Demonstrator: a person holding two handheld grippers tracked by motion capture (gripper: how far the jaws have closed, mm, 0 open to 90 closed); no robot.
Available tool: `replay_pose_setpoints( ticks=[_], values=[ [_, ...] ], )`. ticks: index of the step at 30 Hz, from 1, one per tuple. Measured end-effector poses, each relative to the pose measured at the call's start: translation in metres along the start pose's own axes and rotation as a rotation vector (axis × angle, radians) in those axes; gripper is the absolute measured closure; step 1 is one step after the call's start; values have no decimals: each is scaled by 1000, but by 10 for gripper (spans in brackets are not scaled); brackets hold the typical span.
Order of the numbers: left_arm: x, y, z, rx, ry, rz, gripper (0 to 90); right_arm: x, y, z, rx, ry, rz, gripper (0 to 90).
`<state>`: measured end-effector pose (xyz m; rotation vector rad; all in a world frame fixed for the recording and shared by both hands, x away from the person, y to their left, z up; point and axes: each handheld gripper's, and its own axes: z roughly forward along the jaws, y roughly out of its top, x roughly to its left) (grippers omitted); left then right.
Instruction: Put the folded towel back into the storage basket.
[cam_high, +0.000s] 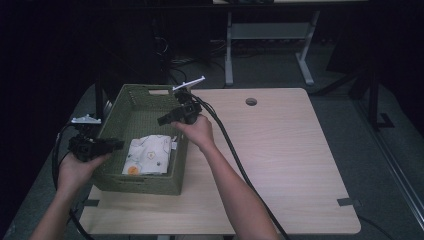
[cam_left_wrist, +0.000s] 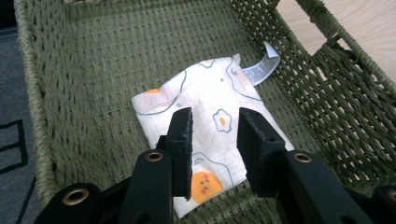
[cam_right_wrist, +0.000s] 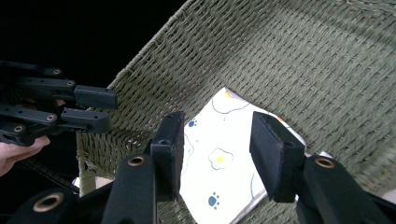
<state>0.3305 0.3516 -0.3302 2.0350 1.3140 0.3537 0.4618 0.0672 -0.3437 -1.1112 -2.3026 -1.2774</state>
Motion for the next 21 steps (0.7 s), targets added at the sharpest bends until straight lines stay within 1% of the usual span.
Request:
replay_pose_setpoints(
  ticks=[5, 8, 10, 14, 17, 21],
  values=[
    [-3, 1, -2, -10, -11, 4, 662, 2, 0, -9, -19, 12, 4, 555],
    [-6, 5, -3, -18, -18, 9, 654, 2, 0, -15, -33, 18, -10, 555],
    [-8, 7, -3, -20, -26, 12, 647, 2, 0, -19, -39, 20, -10, 551],
    [-16, 10, -2, -33, -47, 17, 618, 1, -1, -29, -54, 29, -14, 536],
    [-21, 13, -1, -38, -59, 22, 594, -1, -4, -37, -60, 38, -6, 520],
    [-30, 16, 1, -51, -68, 27, 538, -5, -8, -48, -72, 44, -1, 489]
  ],
)
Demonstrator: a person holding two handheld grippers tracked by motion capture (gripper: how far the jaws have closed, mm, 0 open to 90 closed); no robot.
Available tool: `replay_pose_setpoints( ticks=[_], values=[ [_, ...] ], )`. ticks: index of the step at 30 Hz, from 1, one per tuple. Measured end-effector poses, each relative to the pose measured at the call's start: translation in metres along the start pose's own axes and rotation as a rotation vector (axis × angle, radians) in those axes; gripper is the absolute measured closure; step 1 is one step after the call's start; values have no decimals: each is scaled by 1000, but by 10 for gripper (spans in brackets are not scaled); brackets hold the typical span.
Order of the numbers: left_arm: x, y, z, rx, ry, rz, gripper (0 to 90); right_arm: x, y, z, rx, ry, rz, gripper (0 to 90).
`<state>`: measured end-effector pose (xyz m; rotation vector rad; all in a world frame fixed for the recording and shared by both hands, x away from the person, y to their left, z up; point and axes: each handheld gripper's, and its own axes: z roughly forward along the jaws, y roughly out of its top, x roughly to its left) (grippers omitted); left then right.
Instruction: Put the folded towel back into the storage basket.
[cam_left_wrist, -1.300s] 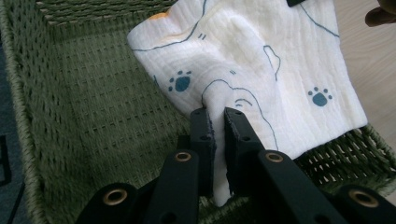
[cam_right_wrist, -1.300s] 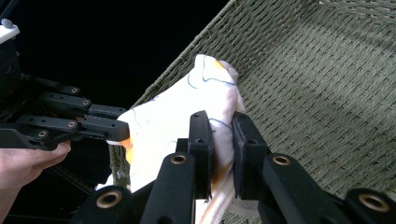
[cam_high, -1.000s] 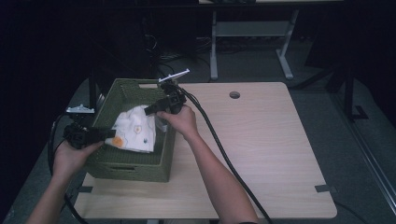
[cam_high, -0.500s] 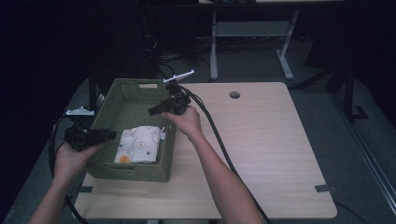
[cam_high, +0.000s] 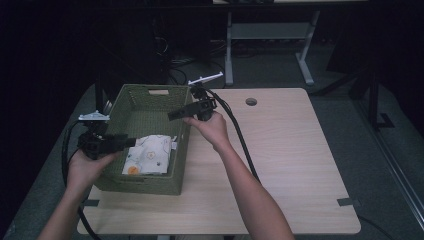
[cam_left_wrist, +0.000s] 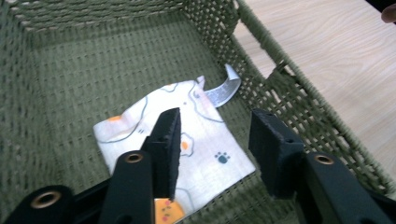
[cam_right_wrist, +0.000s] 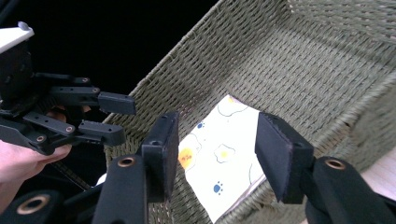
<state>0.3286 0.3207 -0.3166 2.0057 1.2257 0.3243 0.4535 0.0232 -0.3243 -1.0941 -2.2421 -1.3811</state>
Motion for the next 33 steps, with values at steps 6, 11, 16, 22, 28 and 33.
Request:
replay_pose_setpoints(
  ticks=[6, 11, 16, 22, 28, 33],
  values=[
    [-12, 5, -2, -13, -2, 15, 480, -4, -3, -17, -19, 2, 3, 459],
    [-19, 11, -2, -12, -8, 36, 446, -5, -6, -29, -42, 11, 3, 436],
    [-27, 17, 2, -21, -27, 44, 434, -12, -12, -42, -55, 3, 20, 405],
    [-36, 20, 9, -18, -30, 55, 400, -21, -21, -60, -73, -12, 42, 365],
    [-43, 22, 15, -18, -38, 56, 378, -29, -31, -76, -90, -25, 54, 347],
    [-46, 23, 17, -26, -44, 54, 362, -35, -38, -87, -95, -37, 72, 333]
  ],
)
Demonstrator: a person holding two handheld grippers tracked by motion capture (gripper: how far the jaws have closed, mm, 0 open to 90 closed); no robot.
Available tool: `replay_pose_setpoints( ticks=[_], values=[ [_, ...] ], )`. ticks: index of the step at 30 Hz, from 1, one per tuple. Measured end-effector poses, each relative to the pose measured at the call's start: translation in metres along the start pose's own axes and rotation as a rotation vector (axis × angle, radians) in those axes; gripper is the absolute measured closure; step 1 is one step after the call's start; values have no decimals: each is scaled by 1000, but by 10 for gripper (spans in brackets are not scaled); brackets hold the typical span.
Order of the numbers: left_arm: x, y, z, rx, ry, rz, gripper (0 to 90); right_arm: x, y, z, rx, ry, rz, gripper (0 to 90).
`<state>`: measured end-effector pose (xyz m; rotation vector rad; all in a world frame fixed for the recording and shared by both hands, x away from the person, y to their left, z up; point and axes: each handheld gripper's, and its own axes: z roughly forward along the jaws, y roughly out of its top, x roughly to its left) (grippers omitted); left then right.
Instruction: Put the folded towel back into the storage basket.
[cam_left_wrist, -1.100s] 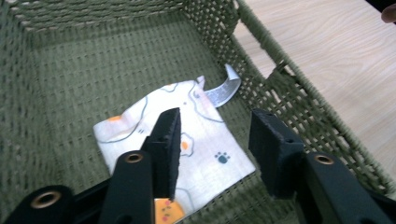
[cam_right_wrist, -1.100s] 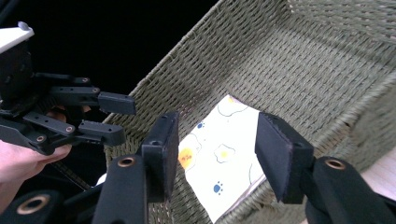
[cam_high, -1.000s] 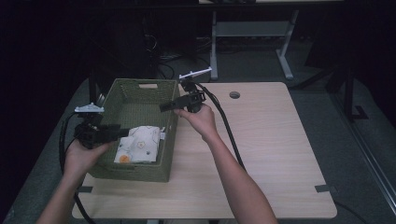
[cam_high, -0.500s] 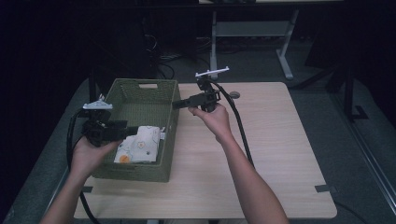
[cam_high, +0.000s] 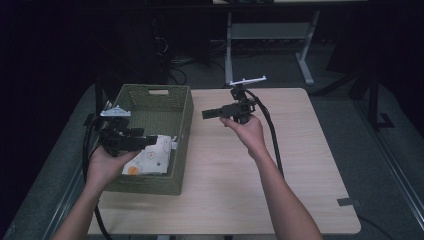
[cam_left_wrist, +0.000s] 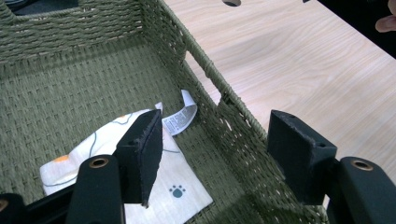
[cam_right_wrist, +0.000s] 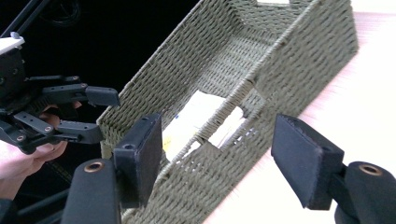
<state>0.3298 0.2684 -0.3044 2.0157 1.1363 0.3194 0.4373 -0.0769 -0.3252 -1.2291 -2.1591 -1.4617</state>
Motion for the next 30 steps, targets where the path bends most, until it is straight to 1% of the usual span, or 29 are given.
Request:
replay_pose_setpoints(
  ticks=[5, 8, 10, 16, 21, 30],
  values=[
    [-4, 3, 4, 3, -6, 6, 357, -5, -5, -9, -6, -6, 9, 328],
    [-7, 4, 8, -1, -6, 0, 320, -8, -7, -15, -14, -9, 10, 326],
    [-9, 5, 10, 0, -17, 3, 308, -11, -9, -19, -17, -9, 20, 323],
    [-18, 9, 18, 5, -39, 17, 298, -17, -15, -29, -21, -19, 29, 315],
    [-25, 11, 22, 7, -45, 22, 290, -22, -21, -41, -33, -26, 37, 312],
    [-44, 18, 37, 14, -73, 47, 288, -32, -37, -67, -62, -41, 60, 308]
  ],
)
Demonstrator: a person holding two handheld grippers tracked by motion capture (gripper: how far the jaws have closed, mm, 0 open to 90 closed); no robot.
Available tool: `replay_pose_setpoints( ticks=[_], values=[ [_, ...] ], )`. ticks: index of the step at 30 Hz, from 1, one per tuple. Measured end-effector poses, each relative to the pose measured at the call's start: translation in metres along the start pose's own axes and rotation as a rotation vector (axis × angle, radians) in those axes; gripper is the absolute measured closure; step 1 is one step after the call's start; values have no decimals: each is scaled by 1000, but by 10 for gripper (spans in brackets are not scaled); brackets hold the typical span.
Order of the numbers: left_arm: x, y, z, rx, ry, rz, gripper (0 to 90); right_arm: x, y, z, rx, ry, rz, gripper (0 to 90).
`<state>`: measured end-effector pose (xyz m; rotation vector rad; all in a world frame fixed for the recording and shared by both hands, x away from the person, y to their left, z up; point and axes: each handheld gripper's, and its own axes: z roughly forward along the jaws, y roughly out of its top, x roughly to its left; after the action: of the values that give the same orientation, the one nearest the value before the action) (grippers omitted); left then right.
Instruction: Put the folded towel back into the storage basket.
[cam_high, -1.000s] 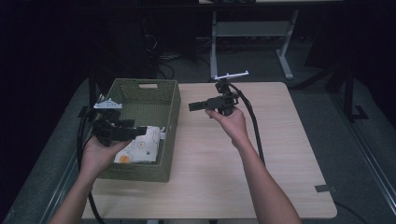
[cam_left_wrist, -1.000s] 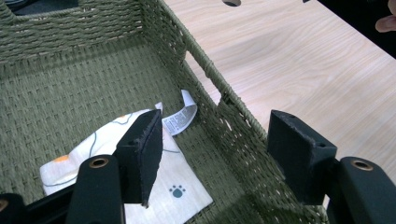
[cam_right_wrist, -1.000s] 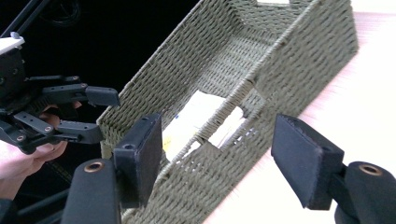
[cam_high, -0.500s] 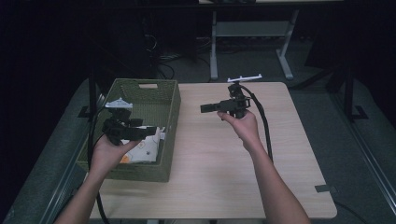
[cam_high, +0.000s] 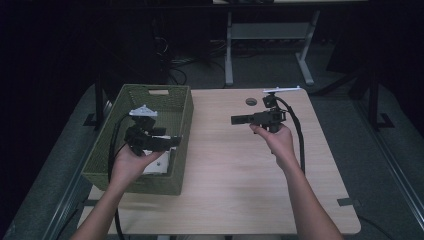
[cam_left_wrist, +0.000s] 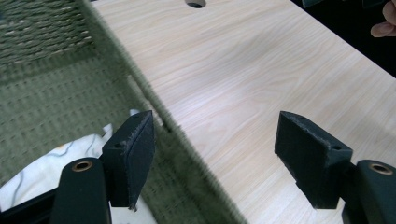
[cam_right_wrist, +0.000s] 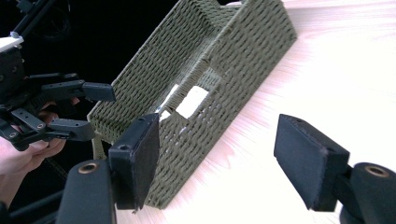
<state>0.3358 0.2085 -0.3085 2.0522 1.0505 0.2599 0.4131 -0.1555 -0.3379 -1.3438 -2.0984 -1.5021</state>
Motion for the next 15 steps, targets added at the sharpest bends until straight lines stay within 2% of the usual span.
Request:
replay_pose_setpoints(
  ticks=[15],
  values=[
    [-30, 15, 25, 11, -48, 46, 285, -18, -20, -35, -34, -22, 30, 299]
  ],
)
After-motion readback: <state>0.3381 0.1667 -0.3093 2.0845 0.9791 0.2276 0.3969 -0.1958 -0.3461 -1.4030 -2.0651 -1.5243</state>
